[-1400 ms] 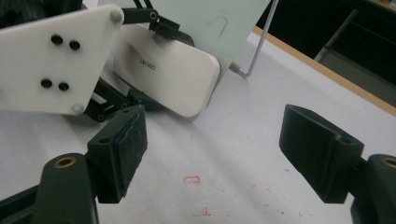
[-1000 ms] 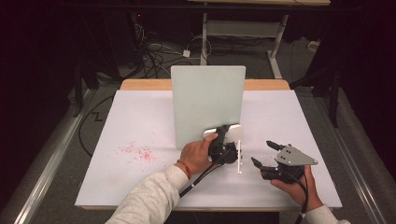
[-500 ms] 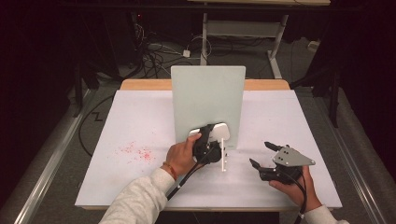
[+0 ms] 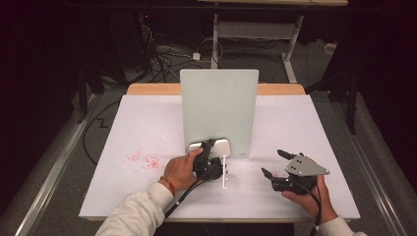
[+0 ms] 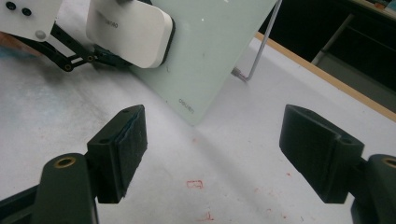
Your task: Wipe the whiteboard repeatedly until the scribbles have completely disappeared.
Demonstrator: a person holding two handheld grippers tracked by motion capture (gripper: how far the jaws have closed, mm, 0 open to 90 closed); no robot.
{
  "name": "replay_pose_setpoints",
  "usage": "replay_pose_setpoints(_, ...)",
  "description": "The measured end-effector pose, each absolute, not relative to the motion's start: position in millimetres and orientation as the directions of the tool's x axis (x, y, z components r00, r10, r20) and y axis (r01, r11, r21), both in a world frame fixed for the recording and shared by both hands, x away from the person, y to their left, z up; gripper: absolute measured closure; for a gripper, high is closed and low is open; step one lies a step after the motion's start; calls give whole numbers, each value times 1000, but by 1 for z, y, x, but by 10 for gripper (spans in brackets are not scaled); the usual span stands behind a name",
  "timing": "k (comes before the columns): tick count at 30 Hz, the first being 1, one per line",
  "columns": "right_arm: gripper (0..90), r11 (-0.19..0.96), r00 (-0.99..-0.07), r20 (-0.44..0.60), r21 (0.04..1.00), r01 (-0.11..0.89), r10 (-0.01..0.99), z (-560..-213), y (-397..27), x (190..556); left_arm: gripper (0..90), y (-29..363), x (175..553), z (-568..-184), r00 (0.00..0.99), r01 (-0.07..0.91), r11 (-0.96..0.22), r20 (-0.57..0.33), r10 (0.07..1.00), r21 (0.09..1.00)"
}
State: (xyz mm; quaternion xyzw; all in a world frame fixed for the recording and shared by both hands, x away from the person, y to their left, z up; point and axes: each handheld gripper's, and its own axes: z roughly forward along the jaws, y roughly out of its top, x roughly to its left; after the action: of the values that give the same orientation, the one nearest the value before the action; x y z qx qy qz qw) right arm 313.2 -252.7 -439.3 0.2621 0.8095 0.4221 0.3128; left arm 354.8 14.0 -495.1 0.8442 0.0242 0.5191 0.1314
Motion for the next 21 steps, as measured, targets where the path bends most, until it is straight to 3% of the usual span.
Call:
replay_pose_setpoints(4,241,508,-668,-285,846,161,687,-440,-253,314,288,1,352,-503,446,-118,-971,884,136,209)
replay_pose_setpoints(11,241,512,-666,-289,844,162,687,-440,-252,314,288,-12,353,-502,449,-119,-969,882,143,218)
replay_pose_setpoints(21,241,507,-665,-287,847,161,690,-440,-253,314,289,-40,361,-484,460,-128,-935,855,240,331)
